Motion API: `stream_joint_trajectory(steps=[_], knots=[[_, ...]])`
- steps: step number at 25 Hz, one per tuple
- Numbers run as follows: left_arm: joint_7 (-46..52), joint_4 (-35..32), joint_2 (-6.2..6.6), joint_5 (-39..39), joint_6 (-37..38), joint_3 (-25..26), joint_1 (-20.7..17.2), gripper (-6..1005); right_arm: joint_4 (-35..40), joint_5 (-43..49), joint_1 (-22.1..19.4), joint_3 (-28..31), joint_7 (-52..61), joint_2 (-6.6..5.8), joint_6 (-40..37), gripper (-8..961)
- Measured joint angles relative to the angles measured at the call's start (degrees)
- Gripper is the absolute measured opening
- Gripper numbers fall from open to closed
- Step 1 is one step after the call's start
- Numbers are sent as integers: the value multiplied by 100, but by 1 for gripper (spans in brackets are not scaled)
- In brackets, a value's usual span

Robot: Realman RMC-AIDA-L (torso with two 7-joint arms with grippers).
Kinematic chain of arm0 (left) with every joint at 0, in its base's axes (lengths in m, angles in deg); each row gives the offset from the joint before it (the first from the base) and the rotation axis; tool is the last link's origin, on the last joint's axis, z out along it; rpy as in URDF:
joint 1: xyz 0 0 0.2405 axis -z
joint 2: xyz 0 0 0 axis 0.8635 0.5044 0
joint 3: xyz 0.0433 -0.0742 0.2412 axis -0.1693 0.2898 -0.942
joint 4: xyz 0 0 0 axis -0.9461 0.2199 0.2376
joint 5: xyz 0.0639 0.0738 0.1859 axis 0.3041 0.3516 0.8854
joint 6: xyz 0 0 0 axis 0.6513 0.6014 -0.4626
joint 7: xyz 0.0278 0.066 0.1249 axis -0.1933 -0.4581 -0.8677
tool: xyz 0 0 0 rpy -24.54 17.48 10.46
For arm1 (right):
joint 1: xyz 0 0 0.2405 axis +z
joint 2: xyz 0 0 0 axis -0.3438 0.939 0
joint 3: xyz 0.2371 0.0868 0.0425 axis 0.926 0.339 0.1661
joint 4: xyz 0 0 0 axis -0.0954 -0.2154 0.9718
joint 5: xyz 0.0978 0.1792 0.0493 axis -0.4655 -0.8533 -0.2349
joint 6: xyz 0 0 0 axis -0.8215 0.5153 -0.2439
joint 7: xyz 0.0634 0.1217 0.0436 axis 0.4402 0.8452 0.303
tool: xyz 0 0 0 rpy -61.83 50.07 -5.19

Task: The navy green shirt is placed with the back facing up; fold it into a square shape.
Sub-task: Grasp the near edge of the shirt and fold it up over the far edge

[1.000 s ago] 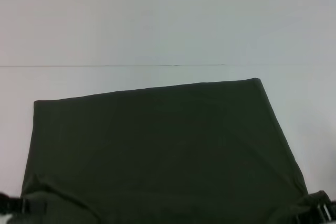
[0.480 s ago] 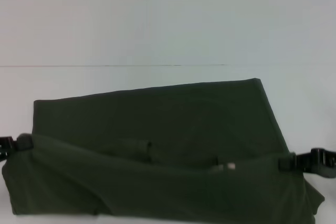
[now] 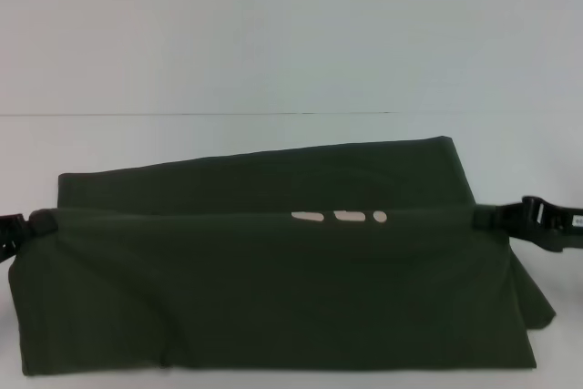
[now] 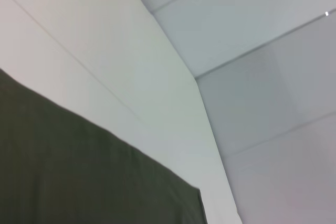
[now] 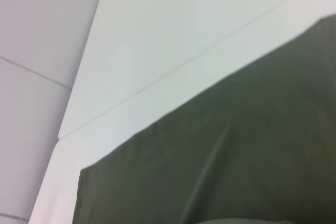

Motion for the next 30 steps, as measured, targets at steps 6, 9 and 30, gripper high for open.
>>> stream_joint_trajectory(steps=[6, 9, 30], knots=[[-126, 44, -128, -306, -402, 25, -34, 30, 5, -82, 306, -18, -64, 90, 530, 85], [-209, 60, -206, -457, -593, 28, -41, 30, 11, -102, 380, -23, -82, 104, 597, 87], [-898, 90, -577, -987, -2207, -21, 559, 37, 77, -606, 816, -65, -422, 394, 1882, 101]])
